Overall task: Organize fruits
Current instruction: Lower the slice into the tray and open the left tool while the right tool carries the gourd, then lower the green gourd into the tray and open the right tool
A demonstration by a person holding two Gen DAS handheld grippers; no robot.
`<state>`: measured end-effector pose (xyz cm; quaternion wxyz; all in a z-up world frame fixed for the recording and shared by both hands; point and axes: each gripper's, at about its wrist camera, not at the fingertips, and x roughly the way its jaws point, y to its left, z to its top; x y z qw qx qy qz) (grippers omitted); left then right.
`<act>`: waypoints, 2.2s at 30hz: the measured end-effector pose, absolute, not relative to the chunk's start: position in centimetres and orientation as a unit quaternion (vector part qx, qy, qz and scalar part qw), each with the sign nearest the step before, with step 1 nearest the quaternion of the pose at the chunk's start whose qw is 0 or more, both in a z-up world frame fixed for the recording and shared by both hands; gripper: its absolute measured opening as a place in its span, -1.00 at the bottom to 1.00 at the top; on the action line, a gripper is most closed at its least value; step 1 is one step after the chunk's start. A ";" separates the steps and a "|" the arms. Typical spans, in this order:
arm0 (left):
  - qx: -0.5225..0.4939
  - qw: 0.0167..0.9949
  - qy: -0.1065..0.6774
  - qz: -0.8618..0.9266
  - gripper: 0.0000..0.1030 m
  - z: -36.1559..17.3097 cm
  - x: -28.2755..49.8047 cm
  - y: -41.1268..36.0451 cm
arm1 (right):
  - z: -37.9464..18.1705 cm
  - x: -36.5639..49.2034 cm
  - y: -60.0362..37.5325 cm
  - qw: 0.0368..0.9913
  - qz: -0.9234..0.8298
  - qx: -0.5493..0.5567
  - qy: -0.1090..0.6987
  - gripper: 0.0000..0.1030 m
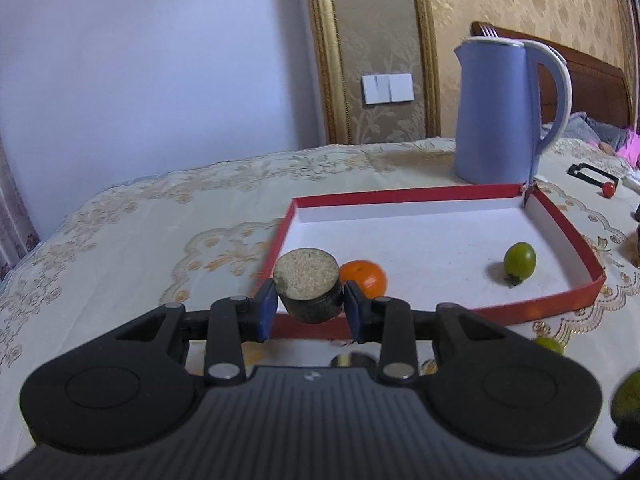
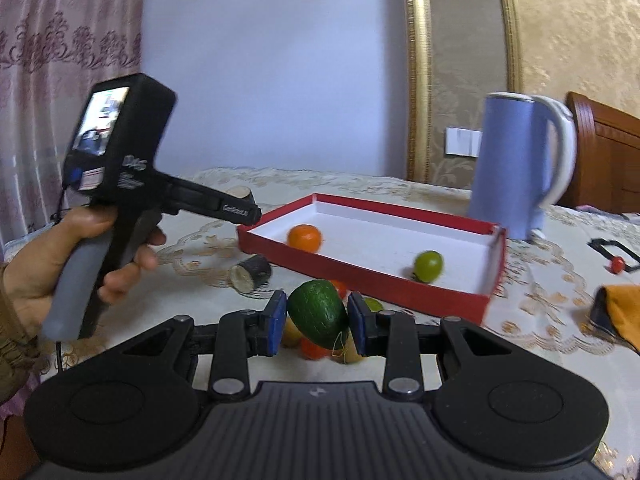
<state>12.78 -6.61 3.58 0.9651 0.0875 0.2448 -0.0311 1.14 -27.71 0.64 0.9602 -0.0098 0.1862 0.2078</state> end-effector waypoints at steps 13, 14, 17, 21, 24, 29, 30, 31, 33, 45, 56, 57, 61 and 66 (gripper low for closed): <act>0.081 0.949 0.302 -0.038 -0.37 3.2 23.8 -11.0 | 0.6 0.3 -30.8 0.965 0.197 0.031 0.170 -0.36; 0.082 0.949 0.304 -0.037 -0.37 3.0 24.3 -11.4 | 0.5 0.3 -31.1 0.965 0.196 0.034 0.171 -0.36; 0.088 0.948 0.305 -0.038 -0.36 2.6 25.4 -12.4 | 0.2 0.5 -31.6 0.964 0.194 0.041 0.174 -0.36; 0.082 0.951 0.296 -0.036 0.18 2.6 25.0 -12.6 | 0.1 1.1 -31.9 0.964 0.192 0.051 0.177 -0.36; 0.100 0.960 0.259 -0.026 0.55 3.8 22.7 -11.9 | -0.1 1.5 -31.8 0.964 0.191 0.055 0.179 -0.36; 0.068 0.974 0.215 0.002 1.00 5.3 16.7 -7.0 | -0.3 2.3 -31.4 0.964 0.187 0.063 0.181 -0.36; 0.055 0.976 0.212 0.014 1.00 5.0 15.5 -5.8 | -0.3 2.5 -31.3 0.964 0.187 0.064 0.179 -0.36; 0.045 0.976 0.211 0.023 1.00 4.6 14.5 -4.6 | -0.3 2.8 -31.2 0.964 0.186 0.066 0.179 -0.36; 0.033 0.976 0.209 0.052 1.00 3.4 12.8 -2.5 | -0.1 3.6 -30.9 0.965 0.181 0.067 0.179 -0.36; -0.017 0.967 0.236 0.096 1.00 -0.5 10.9 2.7 | 0.7 5.9 -28.8 0.969 0.163 0.077 0.167 -0.36; -0.038 0.962 0.262 0.074 1.00 -1.2 11.3 3.1 | 1.4 8.8 -29.1 0.970 0.159 0.083 0.165 -0.36; -0.037 0.962 0.262 0.074 1.00 -1.2 11.3 3.1 | 1.5 9.1 -29.0 0.970 0.158 0.081 0.166 -0.36; -0.038 0.960 0.266 0.072 1.00 -1.2 11.4 3.1 | 1.7 10.7 -28.9 0.969 0.158 0.076 0.173 -0.36; -0.041 0.960 0.267 0.070 1.00 -1.2 11.4 3.2 | 2.1 13.2 -28.9 0.970 0.145 0.062 0.184 -0.36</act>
